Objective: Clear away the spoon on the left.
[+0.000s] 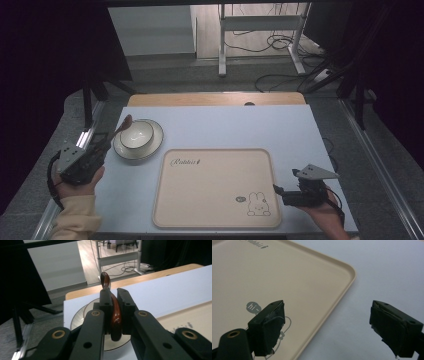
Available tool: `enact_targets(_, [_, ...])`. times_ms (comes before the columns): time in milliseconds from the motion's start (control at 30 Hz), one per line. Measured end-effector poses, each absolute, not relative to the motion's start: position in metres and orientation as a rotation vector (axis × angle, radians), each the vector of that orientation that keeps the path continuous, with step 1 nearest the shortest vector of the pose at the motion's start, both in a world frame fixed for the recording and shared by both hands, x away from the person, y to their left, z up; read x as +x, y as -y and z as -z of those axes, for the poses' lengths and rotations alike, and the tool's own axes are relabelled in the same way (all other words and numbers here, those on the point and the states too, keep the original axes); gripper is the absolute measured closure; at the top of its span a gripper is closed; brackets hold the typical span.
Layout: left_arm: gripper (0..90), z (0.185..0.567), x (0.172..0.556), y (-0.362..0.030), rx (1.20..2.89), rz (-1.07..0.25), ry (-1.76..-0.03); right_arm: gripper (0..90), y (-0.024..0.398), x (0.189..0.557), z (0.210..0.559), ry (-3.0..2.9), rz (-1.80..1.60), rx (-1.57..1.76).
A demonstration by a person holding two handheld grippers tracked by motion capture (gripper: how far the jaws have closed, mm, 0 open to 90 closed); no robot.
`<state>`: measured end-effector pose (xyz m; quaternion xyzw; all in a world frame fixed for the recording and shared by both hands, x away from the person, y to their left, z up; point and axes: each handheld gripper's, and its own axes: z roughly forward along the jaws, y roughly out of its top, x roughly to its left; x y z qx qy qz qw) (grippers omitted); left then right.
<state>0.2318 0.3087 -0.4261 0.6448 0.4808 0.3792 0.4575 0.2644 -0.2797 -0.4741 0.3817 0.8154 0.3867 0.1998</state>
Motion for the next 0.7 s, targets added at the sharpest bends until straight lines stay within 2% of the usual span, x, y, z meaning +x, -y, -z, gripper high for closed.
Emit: enact_targets(700, [84.4, 0.419, 0.226, -0.289, 1.603, -0.905, -1.113, 13.5, 0.280, 0.264, 0.473, -2.270, -1.085, 1.070])
